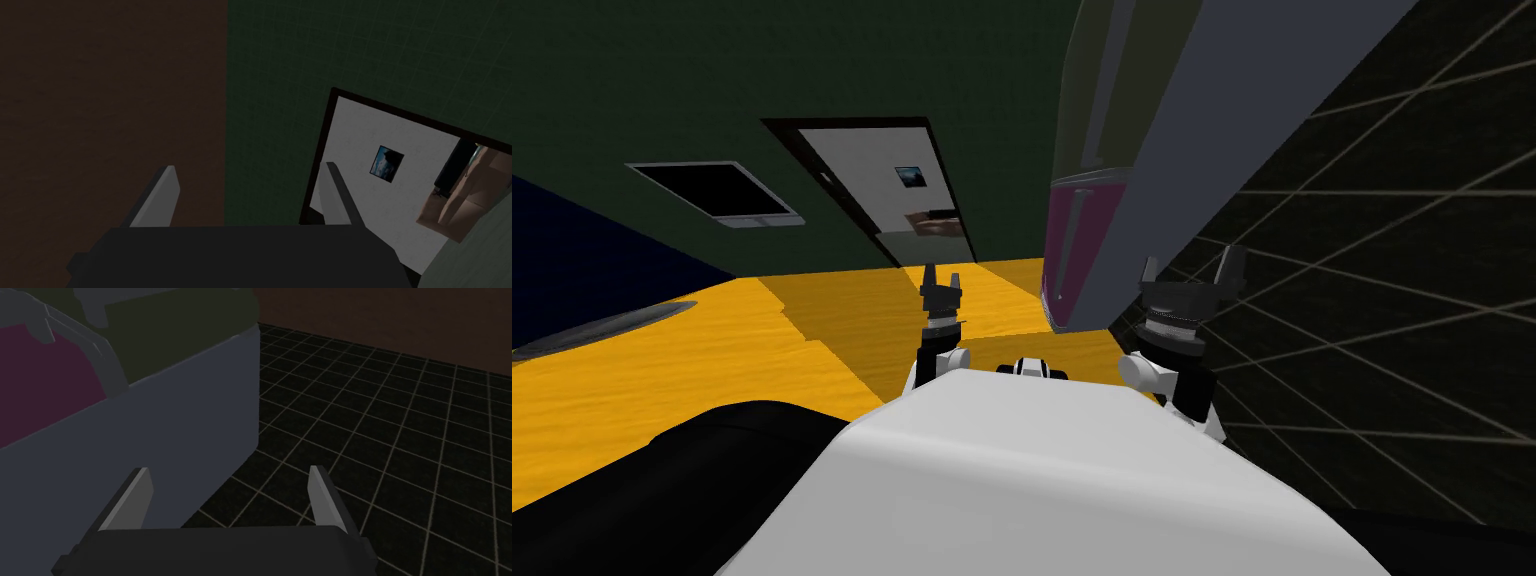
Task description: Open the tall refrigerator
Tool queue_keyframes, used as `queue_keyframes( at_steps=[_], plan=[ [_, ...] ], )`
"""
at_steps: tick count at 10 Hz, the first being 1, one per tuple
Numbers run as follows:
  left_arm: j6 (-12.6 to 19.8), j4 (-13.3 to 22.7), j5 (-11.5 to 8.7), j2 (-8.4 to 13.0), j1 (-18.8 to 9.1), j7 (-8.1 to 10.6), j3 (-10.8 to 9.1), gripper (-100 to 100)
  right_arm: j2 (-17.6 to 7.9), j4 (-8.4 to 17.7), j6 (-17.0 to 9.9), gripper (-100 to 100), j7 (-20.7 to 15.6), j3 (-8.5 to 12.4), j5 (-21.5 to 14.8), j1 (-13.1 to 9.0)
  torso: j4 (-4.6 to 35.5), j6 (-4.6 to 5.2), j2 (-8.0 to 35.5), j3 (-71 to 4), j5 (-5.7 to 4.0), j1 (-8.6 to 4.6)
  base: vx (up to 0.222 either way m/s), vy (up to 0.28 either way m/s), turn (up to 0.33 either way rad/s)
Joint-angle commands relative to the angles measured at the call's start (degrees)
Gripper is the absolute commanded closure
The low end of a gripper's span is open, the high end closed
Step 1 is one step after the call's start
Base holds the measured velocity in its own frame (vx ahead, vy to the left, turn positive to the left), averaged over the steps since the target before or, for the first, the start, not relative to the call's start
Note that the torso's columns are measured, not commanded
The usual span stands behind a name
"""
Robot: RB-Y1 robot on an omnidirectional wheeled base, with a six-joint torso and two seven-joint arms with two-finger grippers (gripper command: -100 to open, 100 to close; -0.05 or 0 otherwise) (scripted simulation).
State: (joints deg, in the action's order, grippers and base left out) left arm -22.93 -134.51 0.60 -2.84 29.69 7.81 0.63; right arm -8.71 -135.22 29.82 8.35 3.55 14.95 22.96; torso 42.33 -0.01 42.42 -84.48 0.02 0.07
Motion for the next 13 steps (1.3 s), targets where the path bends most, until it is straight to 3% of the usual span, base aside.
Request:
queue_keyframes(
  at_steps=[1,2,3,4,5,6,7,8,9,10,11,12,13],
  plan=[
    [0.0,0.0,0.0,0.0,0.0,0.0,0.0,0,-1.6,0.1,2.5,-100,0.0,0.1,4.3,-3.5,-0.1,-0.04,-0.2,-0.1,-0.01,-0.04,0.118,-0.035,0.125],
    [0.0,0.0,0.0,0.0,0.0,0.0,-0.01,0,-2.4,0.0,4.4,-100,-0.1,0.0,6.1,-5.8,-0.1,0.08,-0.2,-0.1,-0.03,-0.09,0.123,-0.026,0.196],
    [0.0,0.0,0.0,0.0,0.0,0.0,0.0,0,-2.4,0.0,4.4,-100,-0.1,0.0,7.2,-5.8,-0.1,0.0,-0.2,-0.1,-0.02,-0.07,0.093,-0.027,0.144],
    [0.0,0.0,0.0,0.0,0.0,0.0,0.0,0,-3.2,-0.1,6.5,-100,-0.1,-0.1,9.4,-8.2,0.0,0.04,-0.1,-0.1,-0.02,-0.06,0.092,-0.036,0.276],
    [0.0,0.0,0.0,0.0,0.0,0.0,0.0,0,-3.2,-0.1,6.5,-100,-0.1,-0.1,10.3,-8.2,0.0,-0.02,-0.1,0.0,-0.02,-0.08,0.089,-0.044,0.157],
    [0.0,0.0,0.0,0.0,0.0,0.0,-0.01,0,-3.8,-0.3,8.6,-100,-0.2,-0.3,12.5,-10.7,0.0,0.05,-0.1,-0.1,-0.03,-0.1,0.104,-0.075,0.285],
    [0.0,0.0,0.0,0.0,0.0,0.0,0.0,0,-3.8,-0.3,8.6,-100,-0.2,-0.3,13.5,-10.7,-0.1,-0.02,-0.2,-0.1,-0.05,-0.18,0.093,-0.076,0.167],
    [0.0,0.0,0.0,0.0,0.0,0.0,-0.01,0,-4.4,-0.4,10.4,-100,-0.3,-0.4,15.8,-13.3,-0.1,0.05,-0.1,-0.1,-0.05,-0.13,0.103,-0.064,0.315],
    [0.0,0.0,0.0,0.0,0.0,0.0,0.0,0,-4.4,-0.4,10.8,-100,-0.3,-0.4,16.9,-13.3,-0.1,-0.02,-0.2,-0.1,-0.02,-0.05,0.086,-0.057,0.185],
    [0.0,0.0,0.0,0.0,0.0,0.0,-0.01,0,-4.8,-0.6,13.0,-100,-0.4,-0.5,18.9,-15.7,0.0,0.05,-0.1,-0.1,-0.01,0.0,0.117,-0.08,0.355],
    [0.0,0.0,0.0,0.0,0.0,0.0,0.0,0,-4.8,-0.6,13.0,-100,-0.4,-0.5,20.5,-15.9,-0.1,-0.02,-0.2,-0.1,-0.02,-0.09,0.101,-0.068,0.144],
    [0.0,0.0,0.0,0.0,0.0,0.0,-0.01,0,-5.2,-0.8,15.3,-100,-0.5,-0.5,22.4,-18.1,-0.1,0.06,-0.1,-0.1,-0.03,-0.06,0.091,-0.067,0.319],
    [0.0,0.0,0.0,0.0,0.0,0.0,0.0,0,-5.2,-0.8,15.3,-100,-0.5,-0.5,24.1,-18.6,0.0,-0.03,-0.1,-0.1,-0.01,-0.05,0.073,-0.072,0.188]
  ],
)
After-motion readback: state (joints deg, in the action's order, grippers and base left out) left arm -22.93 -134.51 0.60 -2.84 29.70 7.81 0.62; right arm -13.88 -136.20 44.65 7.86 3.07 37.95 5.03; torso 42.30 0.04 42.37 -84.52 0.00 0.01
